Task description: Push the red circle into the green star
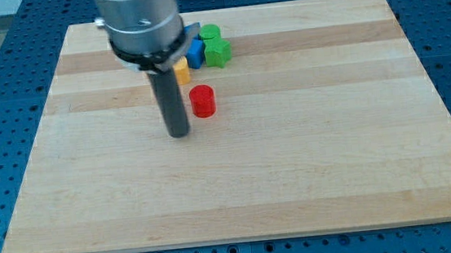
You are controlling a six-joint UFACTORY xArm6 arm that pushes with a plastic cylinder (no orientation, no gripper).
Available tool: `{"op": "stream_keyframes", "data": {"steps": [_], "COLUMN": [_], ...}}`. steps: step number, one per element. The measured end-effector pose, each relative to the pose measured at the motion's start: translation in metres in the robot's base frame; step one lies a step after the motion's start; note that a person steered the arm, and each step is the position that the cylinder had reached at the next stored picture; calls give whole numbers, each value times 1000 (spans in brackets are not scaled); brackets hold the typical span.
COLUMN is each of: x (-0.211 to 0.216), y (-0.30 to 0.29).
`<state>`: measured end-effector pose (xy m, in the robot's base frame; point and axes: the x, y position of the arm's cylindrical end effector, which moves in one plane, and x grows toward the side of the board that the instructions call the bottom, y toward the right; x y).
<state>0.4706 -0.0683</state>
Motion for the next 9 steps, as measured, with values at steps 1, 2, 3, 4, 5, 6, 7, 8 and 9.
{"op": "stream_keyframes", "data": {"steps": [1,2,3,4,5,6,7,8,9], "x": [0,-25,-54,-70,-52,-32,-38,-56,-73], "y": [39,40,39,30,30,16,-22,-22,-2]}}
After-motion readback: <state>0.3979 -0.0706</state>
